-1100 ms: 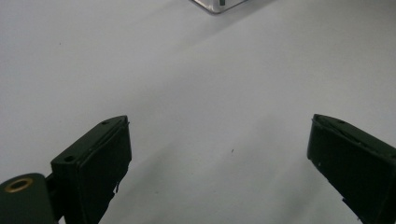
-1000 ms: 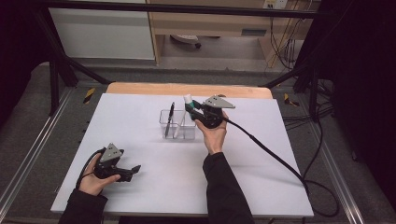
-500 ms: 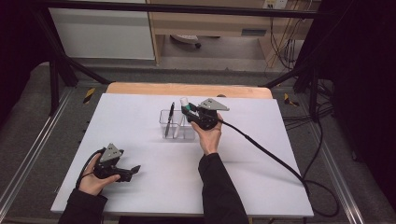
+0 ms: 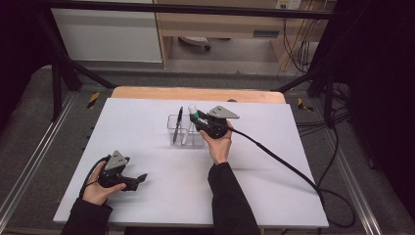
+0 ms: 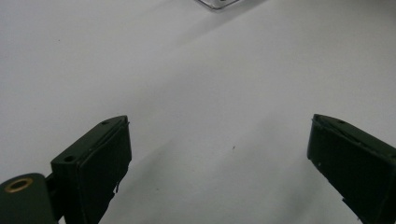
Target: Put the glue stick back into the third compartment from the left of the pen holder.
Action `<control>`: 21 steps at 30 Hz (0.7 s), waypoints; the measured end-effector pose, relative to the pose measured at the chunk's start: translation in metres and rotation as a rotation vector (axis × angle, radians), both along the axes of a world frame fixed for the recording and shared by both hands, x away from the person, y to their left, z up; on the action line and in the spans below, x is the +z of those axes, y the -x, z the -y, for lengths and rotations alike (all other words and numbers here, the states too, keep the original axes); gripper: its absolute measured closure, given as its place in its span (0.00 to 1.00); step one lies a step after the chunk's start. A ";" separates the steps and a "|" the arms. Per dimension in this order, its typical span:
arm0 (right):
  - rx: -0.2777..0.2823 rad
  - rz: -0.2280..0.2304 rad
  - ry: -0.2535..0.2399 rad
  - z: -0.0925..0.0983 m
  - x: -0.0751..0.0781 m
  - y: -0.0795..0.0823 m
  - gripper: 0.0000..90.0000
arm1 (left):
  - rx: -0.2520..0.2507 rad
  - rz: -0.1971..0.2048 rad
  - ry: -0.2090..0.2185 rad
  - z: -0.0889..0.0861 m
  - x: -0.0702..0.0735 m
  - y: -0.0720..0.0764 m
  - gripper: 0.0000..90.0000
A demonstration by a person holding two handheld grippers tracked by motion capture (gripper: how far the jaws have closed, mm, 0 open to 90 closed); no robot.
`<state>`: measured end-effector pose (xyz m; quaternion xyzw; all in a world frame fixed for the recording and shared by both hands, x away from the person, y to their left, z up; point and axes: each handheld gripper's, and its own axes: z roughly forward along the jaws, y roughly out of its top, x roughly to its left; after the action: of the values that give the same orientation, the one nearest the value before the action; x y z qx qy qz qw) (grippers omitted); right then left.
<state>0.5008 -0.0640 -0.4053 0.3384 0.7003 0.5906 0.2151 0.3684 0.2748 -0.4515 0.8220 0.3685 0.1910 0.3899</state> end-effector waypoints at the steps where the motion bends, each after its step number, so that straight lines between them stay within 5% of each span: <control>1: 0.000 0.000 0.000 0.000 -0.001 0.000 0.73 | 0.001 -0.001 -0.001 0.000 0.000 0.000 0.07; 14: 0.004 0.011 0.000 0.004 -0.008 0.003 0.73 | -0.003 0.001 -0.007 0.001 0.000 0.000 0.07; 21: 0.011 0.007 0.039 0.006 -0.012 0.006 0.73 | -0.005 -0.003 -0.008 0.001 -0.001 0.000 0.07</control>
<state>0.4945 -0.0700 -0.4171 0.3284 0.7127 0.5792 0.2207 0.3682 0.2738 -0.4524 0.8247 0.3663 0.1905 0.3865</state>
